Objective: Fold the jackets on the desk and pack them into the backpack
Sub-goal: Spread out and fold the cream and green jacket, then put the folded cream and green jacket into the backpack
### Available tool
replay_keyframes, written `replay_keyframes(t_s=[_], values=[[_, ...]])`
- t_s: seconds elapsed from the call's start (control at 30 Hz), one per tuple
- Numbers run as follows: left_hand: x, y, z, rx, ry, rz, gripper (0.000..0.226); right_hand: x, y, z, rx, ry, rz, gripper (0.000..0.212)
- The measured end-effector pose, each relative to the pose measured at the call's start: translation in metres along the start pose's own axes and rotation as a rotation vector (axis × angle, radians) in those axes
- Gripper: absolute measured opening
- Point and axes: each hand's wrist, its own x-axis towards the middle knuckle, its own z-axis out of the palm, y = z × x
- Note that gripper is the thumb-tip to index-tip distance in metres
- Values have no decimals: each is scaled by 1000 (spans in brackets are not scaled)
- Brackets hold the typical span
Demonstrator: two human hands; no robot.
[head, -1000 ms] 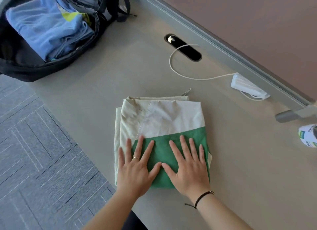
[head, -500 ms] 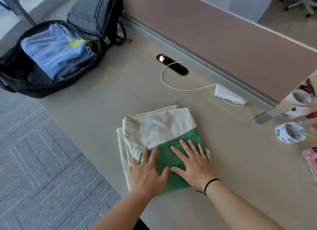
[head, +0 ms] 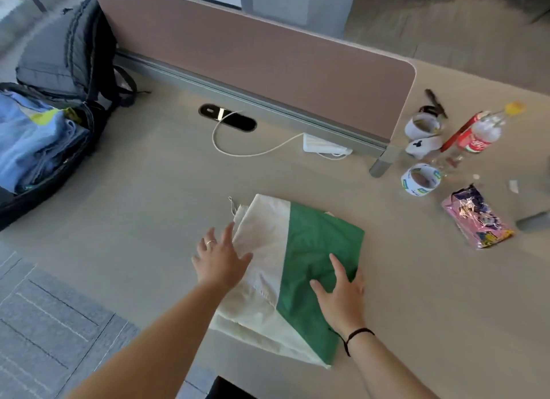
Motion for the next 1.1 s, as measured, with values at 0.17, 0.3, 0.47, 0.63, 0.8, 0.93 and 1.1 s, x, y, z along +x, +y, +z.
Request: replay_keyframes(t_s=[0.17, 0.3, 0.47, 0.63, 0.8, 0.93, 1.1], values=[[12, -6, 2, -383, -199, -11, 93, 9, 8, -4, 162, -22, 86, 77], [7, -12, 2, -442, -270, 56, 86, 19, 16, -17, 241, -55, 41, 65], [-9, -23, 3, -469, -227, 174, 94, 22, 25, -25, 347, -145, -8, 63], [-28, -24, 22, -415, -294, 212, 91, 11, 27, -31, 325, -196, -83, 66], [-63, -26, 18, -413, -237, 70, 72, -1, 16, -37, 258, -162, -167, 56], [-92, -37, -3, -468, -164, 4, 69, -12, -7, -32, 212, -190, -317, 55], [-117, -62, -49, -570, -51, -66, 70, -29, -57, -23, 133, -240, -467, 55]])
